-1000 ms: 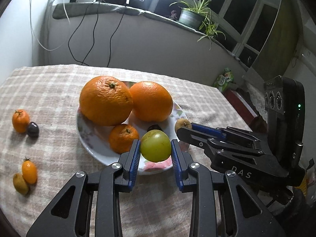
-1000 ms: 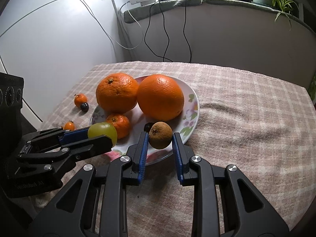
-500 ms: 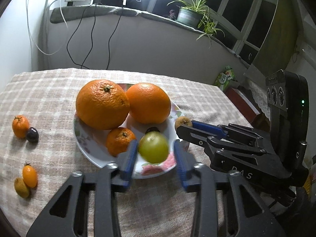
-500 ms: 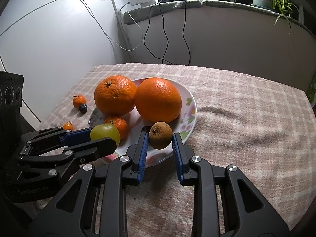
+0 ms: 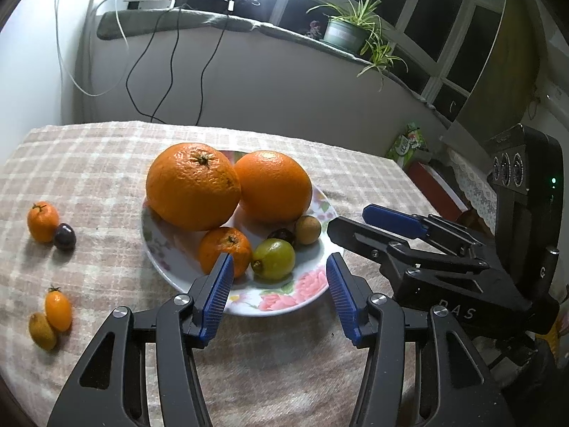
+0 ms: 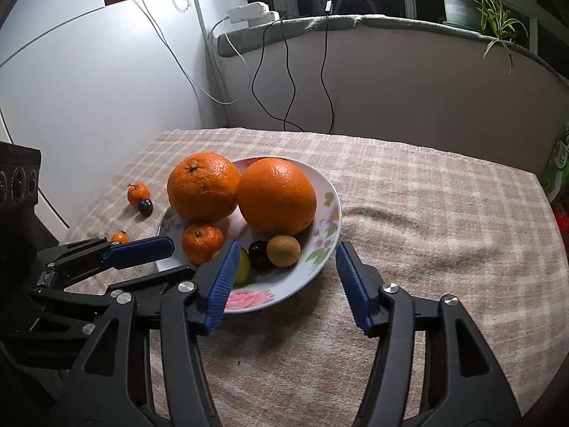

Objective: Organize fruits
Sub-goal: 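Withdraw both tools from the plate toward the remaining fruit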

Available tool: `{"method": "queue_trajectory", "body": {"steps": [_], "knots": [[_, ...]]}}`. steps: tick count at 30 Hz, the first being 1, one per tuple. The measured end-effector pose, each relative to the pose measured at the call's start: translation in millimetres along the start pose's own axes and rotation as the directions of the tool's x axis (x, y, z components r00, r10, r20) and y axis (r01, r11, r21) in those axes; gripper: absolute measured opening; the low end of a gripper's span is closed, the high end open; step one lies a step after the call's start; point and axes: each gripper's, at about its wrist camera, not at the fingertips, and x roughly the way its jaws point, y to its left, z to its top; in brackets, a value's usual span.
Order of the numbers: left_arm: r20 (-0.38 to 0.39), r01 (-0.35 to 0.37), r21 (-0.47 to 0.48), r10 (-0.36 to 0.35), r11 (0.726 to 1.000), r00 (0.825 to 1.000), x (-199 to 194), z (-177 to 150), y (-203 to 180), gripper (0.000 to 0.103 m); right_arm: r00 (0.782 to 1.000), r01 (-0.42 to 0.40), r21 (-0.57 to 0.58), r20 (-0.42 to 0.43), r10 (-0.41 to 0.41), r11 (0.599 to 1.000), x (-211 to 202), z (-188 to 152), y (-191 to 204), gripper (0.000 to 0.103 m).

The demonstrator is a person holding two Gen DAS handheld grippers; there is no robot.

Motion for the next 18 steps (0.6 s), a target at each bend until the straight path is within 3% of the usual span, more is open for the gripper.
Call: {"method": "queue_trajectory", "body": {"steps": [10, 18], "knots": [[0.013, 0.0, -0.01, 0.0, 1.0, 1.0, -10.5, -2.5, 4.8, 0.053, 1.0, -0.003, 0.004, 0.01, 0.003, 1.0, -5.1, 0.7, 3.8, 0.061], [0.045, -0.046, -0.033, 0.047, 0.998, 0.998, -35.9, -10.6, 25.5, 0.053, 0.998, -0.058, -0.012, 0.031, 0.058, 0.998, -17.8, 3.6, 21.0, 0.061]]}}
